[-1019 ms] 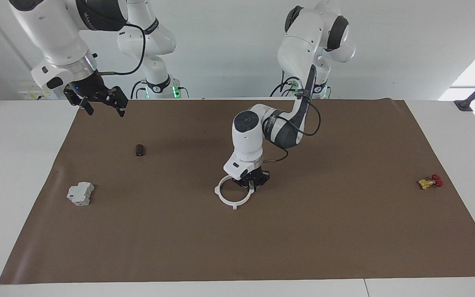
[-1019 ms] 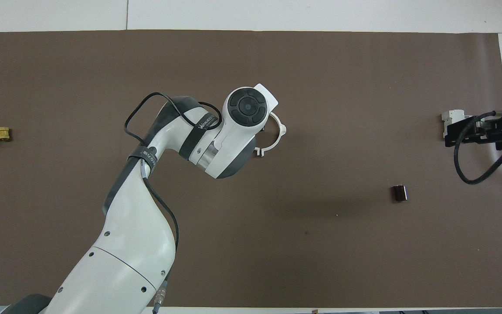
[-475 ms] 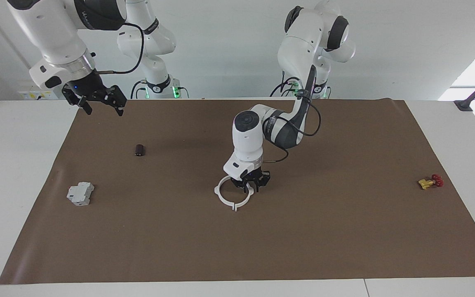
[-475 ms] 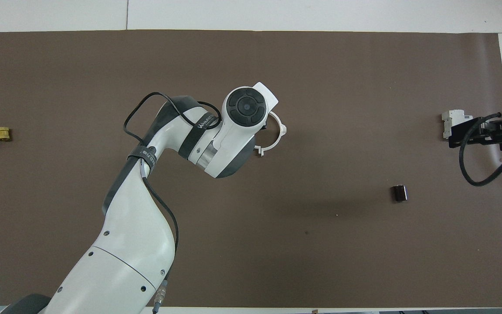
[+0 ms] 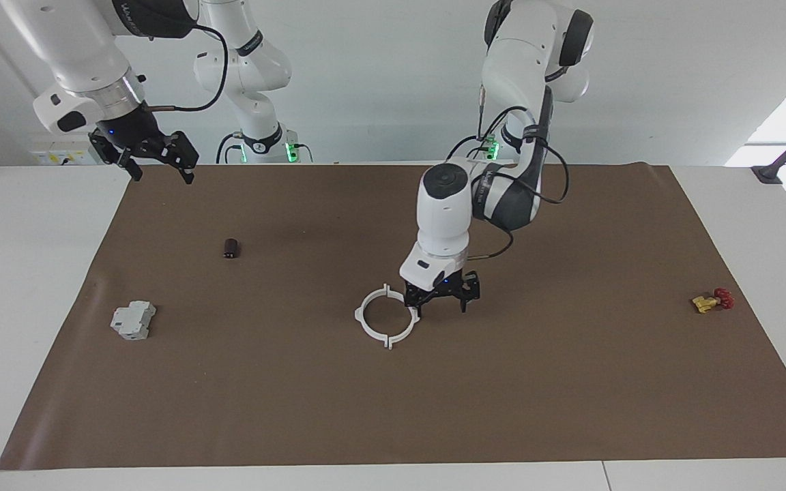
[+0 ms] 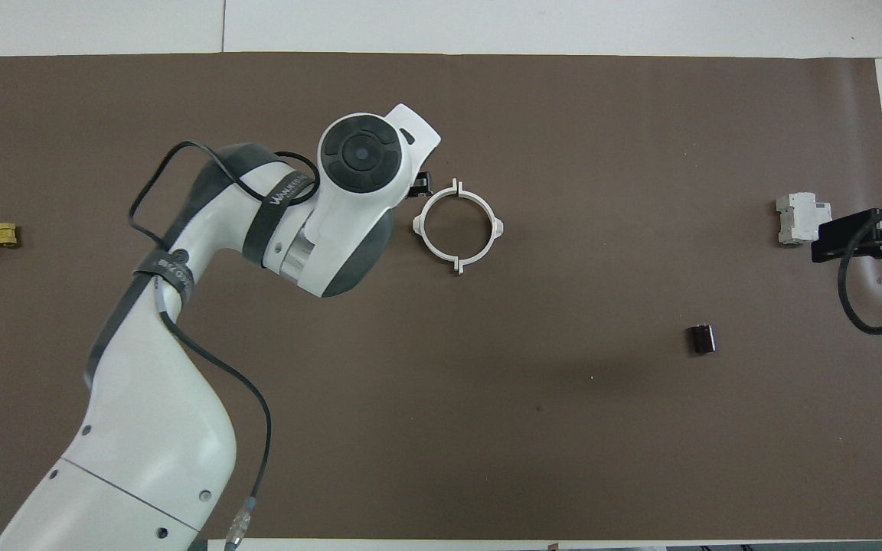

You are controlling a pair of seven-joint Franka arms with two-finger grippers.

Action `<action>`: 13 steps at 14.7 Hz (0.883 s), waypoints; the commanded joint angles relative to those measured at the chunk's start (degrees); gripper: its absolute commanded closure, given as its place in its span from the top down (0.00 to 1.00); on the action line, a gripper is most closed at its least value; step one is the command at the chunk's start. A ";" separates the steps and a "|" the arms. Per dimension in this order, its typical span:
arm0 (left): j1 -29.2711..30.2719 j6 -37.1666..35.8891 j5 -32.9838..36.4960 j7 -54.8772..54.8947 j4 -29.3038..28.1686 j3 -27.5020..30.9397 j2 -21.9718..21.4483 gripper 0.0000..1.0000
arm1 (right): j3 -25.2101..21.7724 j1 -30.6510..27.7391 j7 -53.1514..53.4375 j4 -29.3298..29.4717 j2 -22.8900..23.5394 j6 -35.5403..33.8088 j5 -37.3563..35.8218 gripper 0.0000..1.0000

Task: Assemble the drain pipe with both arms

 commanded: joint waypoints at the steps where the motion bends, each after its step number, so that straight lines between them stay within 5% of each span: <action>1: 4.71 0.02 0.88 1.26 -10.45 -0.32 -10.34 1.00 | -0.72 -0.63 -1.61 -0.30 -0.50 0.26 0.12 1.00; 6: 14.29 -0.68 -2.88 7.47 -12.22 -0.50 -16.32 1.00 | -1.51 -0.19 -1.26 -1.00 -0.15 0.61 0.12 1.00; 13: 25.36 -15.43 -6.86 26.47 -10.47 -0.23 -23.97 1.00 | -1.43 -0.01 -1.70 -1.00 0.20 0.09 0.12 1.00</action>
